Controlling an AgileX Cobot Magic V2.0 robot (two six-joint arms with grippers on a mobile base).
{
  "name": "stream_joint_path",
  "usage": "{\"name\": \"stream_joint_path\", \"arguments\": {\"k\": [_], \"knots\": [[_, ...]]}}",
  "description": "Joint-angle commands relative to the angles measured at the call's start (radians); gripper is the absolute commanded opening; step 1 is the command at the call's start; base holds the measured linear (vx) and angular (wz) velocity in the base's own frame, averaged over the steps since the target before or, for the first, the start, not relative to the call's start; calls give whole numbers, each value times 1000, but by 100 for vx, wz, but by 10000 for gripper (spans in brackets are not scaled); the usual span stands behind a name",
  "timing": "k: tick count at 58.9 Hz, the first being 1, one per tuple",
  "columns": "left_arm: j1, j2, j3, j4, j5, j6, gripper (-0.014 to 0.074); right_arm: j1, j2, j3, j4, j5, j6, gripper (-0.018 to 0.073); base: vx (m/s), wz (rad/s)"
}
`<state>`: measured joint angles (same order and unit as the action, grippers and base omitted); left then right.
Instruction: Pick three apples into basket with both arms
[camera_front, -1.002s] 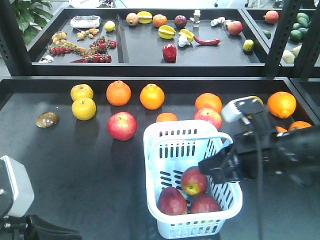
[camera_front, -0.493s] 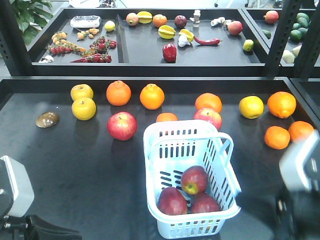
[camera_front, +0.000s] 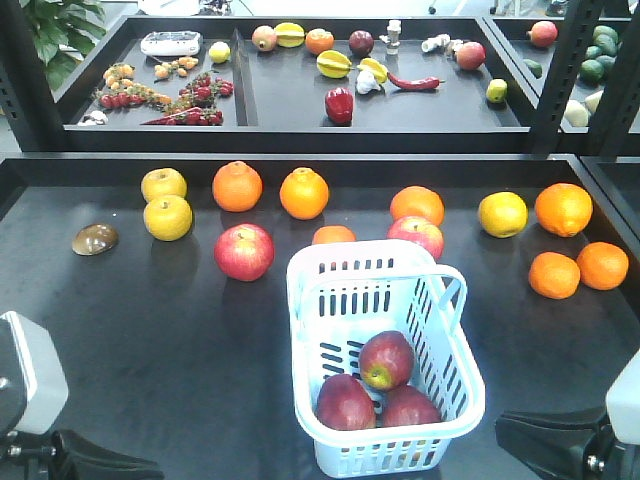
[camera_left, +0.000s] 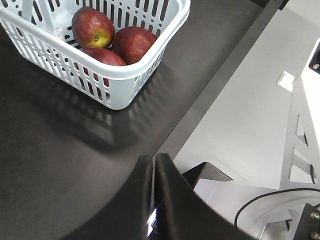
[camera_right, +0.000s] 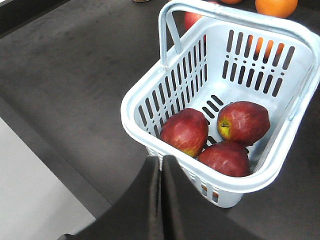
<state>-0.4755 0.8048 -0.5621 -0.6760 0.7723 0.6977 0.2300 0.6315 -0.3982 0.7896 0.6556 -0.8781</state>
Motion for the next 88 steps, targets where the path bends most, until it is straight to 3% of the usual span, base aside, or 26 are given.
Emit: {"name": "stream_joint_path", "arguments": {"k": [1, 32, 55, 65, 71, 80, 88], "knots": [[-5, -7, -27, -42, -42, -9, -6, -4, 0, -24, 27, -33, -1, -6, 0, 0], [-5, -7, -27, -42, -42, -9, -6, -4, 0, -24, 27, -33, -1, -6, 0, 0], [-5, -7, -22, -43, -122, -15, -6, -4, 0, -24, 27, -33, -1, -4, 0, 0], [-5, -8, 33, -3, -359, -157, -6, -4, 0, -24, 27, -33, -1, -4, 0, 0], [-5, -42, 109, 134, -491, -322, -6, -4, 0, -24, 27, -33, -1, -4, 0, 0], [-5, -162, 269, 357, -599, -569, -6, -4, 0, -24, 27, -33, -1, -4, 0, 0], [-5, -323, 418, 405, -639, -680, -6, -4, 0, -24, 27, -33, -1, -4, 0, 0]]}}
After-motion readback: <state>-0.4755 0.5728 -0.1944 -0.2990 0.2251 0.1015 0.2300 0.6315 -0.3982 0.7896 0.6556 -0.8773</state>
